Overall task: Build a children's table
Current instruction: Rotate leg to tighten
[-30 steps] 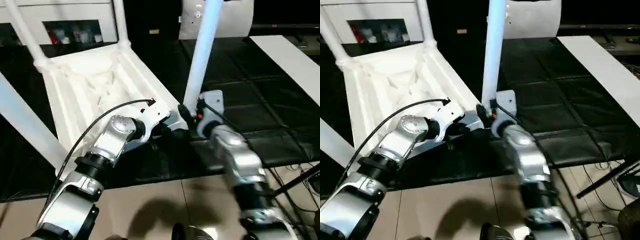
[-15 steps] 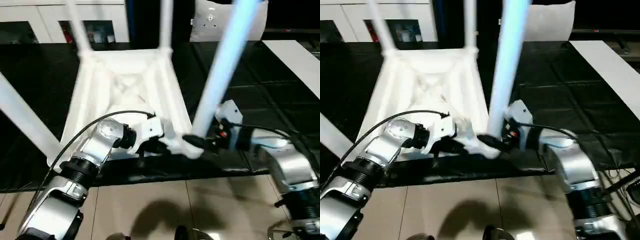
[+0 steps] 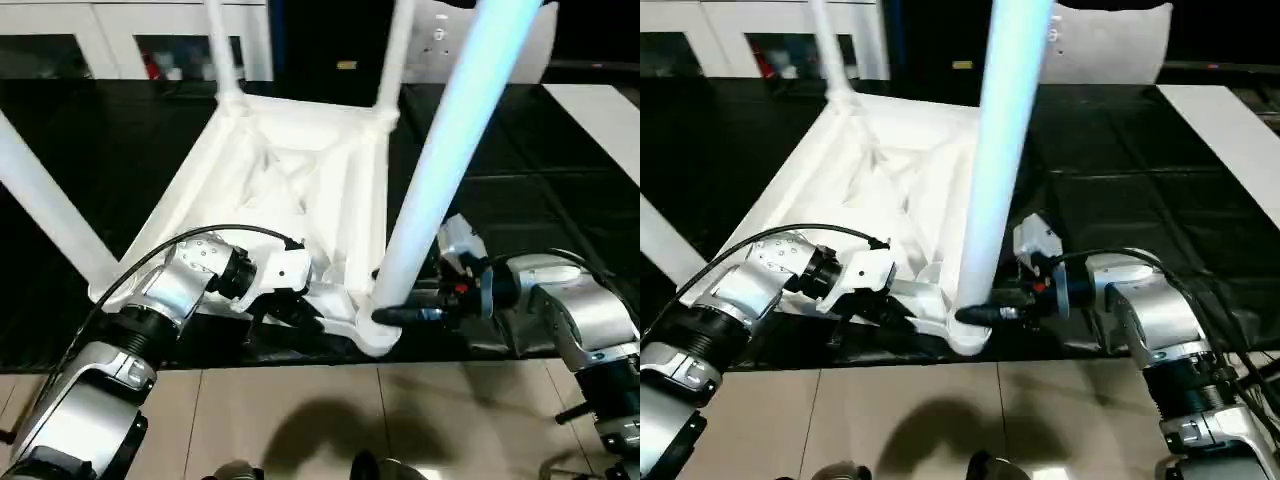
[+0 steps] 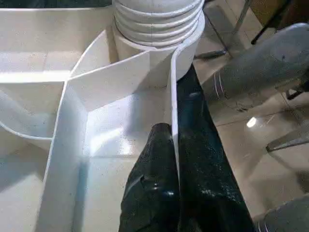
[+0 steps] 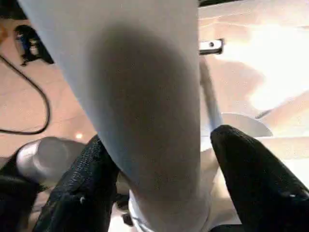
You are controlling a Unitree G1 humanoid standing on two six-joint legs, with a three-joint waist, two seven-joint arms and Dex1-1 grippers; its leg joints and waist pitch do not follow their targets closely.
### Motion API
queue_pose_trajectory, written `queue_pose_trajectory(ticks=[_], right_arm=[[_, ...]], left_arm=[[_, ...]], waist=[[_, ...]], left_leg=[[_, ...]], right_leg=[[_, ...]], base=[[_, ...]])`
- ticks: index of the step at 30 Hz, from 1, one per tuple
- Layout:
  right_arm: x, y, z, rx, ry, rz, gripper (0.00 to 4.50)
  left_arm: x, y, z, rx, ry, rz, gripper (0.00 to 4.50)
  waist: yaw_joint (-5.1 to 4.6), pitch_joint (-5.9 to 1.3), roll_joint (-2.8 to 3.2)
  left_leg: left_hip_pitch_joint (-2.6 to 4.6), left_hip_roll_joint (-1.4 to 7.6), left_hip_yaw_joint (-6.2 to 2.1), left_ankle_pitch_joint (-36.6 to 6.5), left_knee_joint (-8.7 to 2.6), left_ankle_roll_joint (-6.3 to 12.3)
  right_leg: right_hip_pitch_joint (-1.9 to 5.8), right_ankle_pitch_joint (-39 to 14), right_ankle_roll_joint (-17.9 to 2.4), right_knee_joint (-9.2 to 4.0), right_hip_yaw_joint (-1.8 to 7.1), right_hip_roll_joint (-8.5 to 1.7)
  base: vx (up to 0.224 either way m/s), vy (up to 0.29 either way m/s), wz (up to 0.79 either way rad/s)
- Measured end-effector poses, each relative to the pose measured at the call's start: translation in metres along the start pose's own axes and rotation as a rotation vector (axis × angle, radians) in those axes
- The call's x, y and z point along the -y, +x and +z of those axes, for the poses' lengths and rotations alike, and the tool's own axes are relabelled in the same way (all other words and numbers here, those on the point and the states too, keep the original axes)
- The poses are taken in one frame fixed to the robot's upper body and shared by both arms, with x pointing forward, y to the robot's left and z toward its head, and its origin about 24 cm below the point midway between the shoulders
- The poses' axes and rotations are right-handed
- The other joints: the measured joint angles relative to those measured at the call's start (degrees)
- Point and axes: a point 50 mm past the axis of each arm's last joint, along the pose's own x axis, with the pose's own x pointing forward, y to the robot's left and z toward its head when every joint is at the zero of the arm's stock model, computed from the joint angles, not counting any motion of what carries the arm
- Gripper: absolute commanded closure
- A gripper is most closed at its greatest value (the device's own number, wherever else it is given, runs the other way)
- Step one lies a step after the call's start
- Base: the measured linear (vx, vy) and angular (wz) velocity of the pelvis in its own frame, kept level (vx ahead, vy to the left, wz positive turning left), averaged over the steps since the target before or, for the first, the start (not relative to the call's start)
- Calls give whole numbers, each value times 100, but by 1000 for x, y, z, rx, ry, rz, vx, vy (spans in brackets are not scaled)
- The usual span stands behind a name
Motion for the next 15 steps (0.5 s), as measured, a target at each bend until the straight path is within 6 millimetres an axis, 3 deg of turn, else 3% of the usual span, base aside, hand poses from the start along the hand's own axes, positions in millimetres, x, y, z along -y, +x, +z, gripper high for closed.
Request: queue_pose_trajectory(ticks=[7, 15], right_arm=[[-1, -2, -1, -17, 2, 29, 237], [-2, 3, -2, 15, 49, 10, 249]], left_arm=[[-1, 0, -1, -5, 12, -14, 450], [-2, 0, -1, 5, -9, -9, 450]], waist=[[7, -1, -21], [10, -1, -22]], left_leg=[[4, 1, 2, 1, 4, -1], [7, 1, 2, 1, 4, -1]], right_leg=[[6, 1, 0, 0, -2, -1], [9, 0, 0, 2, -1, -2]], base=[[0, 0, 0], [0, 0, 0]])
